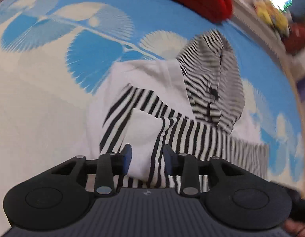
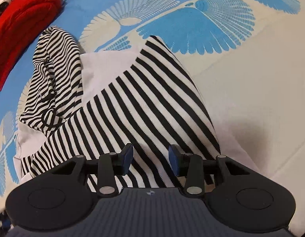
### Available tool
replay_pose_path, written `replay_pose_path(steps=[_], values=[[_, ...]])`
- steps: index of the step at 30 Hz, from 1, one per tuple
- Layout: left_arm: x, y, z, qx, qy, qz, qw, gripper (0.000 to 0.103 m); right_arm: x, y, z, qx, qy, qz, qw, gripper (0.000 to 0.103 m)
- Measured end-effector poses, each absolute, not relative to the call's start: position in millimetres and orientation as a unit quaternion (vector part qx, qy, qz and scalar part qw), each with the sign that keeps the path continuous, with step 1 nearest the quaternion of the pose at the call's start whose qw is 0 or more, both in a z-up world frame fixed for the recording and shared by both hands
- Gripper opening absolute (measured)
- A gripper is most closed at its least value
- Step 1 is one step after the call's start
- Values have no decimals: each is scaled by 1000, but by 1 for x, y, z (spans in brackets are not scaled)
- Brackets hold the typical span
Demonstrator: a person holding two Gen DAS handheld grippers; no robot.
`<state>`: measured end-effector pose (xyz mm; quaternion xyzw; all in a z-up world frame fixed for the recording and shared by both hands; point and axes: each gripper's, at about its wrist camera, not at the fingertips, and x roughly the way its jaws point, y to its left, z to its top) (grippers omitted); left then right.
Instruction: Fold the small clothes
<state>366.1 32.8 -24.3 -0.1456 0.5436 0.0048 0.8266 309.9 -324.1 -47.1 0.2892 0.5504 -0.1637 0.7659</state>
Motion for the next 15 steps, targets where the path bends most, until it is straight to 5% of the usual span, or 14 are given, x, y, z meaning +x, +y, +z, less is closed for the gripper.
replay_pose_path(steps=[5,11,15], values=[[368,27,-81,-126,616,61,775,40,304,-335,-56,298,550,-203,753,41],[368,3,-31,-137,547,33,825,48,302,-331,-34,287,513,-192,786,43],[370,-2,-33,-167,568,19,806,49,310,-314,-37,258,530,-146,795,53]])
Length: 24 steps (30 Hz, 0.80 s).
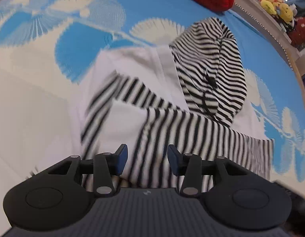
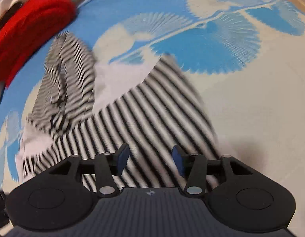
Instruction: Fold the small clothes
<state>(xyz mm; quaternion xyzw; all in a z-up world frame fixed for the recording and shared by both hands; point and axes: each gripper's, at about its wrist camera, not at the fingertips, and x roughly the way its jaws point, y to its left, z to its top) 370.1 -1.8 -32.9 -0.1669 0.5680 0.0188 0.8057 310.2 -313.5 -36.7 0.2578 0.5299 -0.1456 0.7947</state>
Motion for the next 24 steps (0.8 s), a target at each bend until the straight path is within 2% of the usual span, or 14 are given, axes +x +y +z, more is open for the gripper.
replay_pose_path(steps=[3,9,13,17,20,24], values=[[370,-2,-42,-170,580,13,796,49,308,-314,-60,284,572,-154,754,53],[367,4,-80,-174,623,39,762,49,311,-306,-49,264,557,-152,772,54],[365,0,-64,-190,614,22,766,50,311,-308,-51,266,559,-154,770,54],[365,-7,-39,-184,585,-13,790,56,313,-307,-50,263,560,-154,771,54],[367,-12,-43,-144,584,14,799,56,313,-303,-44,250,552,-147,782,54],[368,-13,-43,-161,590,12,791,56,314,-298,-33,215,536,-140,804,54]])
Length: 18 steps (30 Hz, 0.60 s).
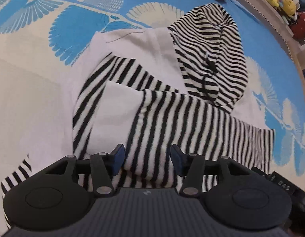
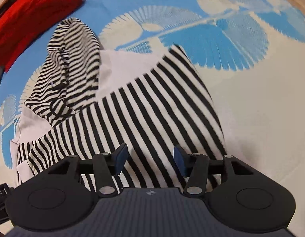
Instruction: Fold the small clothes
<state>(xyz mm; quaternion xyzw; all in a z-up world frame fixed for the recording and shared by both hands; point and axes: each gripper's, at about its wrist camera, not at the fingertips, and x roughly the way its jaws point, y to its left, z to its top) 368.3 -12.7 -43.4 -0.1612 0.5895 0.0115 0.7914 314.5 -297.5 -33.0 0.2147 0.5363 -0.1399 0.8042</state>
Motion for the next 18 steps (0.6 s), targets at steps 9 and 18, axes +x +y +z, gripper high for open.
replay_pose_path(steps=[9,18], values=[[368,-11,-32,-143,574,11,806,57,316,-292,-22,166,518,-129,829,54],[369,-13,-27,-129,564,11,816,57,316,-295,-14,151,505,-134,839,54]])
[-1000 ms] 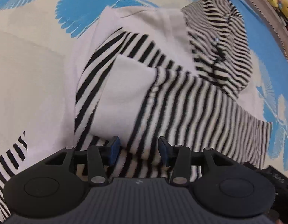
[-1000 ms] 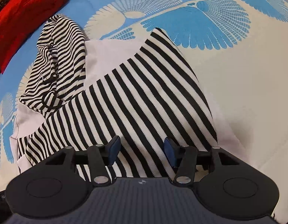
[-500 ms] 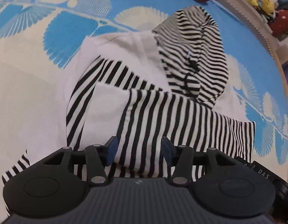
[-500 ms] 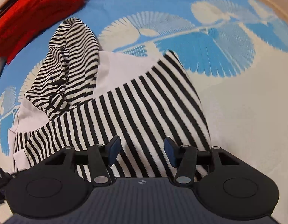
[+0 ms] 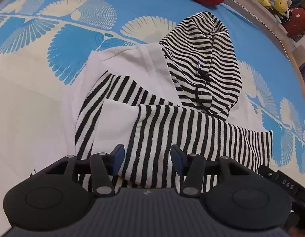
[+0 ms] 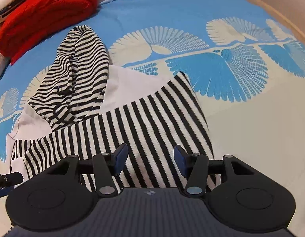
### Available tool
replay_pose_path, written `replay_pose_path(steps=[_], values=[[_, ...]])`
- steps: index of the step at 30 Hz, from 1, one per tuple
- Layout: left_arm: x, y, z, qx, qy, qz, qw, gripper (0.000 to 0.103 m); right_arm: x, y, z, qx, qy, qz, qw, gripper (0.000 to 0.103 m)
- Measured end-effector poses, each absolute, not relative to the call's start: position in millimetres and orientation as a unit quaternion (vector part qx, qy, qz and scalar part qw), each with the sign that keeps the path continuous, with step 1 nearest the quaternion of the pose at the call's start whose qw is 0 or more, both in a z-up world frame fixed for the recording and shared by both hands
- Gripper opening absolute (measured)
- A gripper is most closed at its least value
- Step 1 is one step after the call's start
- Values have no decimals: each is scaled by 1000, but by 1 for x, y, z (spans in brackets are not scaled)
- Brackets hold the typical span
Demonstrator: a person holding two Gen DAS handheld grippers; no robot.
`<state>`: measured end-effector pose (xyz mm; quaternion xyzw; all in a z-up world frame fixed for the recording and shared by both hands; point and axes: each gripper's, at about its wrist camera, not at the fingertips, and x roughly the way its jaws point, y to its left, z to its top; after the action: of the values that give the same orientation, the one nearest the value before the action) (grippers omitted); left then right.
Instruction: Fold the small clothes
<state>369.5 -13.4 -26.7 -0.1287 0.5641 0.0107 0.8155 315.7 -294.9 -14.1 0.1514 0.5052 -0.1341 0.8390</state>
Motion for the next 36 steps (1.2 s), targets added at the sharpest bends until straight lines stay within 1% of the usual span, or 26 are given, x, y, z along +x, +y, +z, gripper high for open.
replay_pose_path(steps=[5,11,21,23,25,26,27,28,29,30,31,33,36], values=[[371,-13,-26,-121,561,16,819,57,316,-300,-8,143,495,-138,846,54],[372,-19,-24,-90,547,18,832,57,314,-306,0,144,487,-136,851,54],[376,-20,-20,-44,508,14,860,56,314,-319,18,139,464,-138,864,53],[379,-17,-17,-42,496,14,867,54,314,-323,22,143,460,-140,865,53],[381,-14,-13,-48,481,13,875,45,313,-327,27,152,456,-138,866,53],[383,-13,-10,-51,473,12,880,39,312,-328,29,157,454,-134,867,53],[383,-12,-6,-54,464,11,884,35,312,-329,32,161,451,-128,868,50],[384,-11,-2,-57,454,11,889,34,312,-329,34,163,449,-123,870,41],[384,-11,3,-59,439,9,896,34,311,-329,37,165,446,-116,872,34],[384,-12,7,-57,428,8,902,34,311,-329,39,166,443,-109,874,23],[384,-14,11,-52,415,6,908,34,311,-329,40,166,440,-101,877,19],[383,-17,17,-42,394,3,918,34,312,-328,42,158,439,-96,879,19],[384,-19,20,-28,383,2,923,34,314,-328,42,142,452,-95,875,19]])
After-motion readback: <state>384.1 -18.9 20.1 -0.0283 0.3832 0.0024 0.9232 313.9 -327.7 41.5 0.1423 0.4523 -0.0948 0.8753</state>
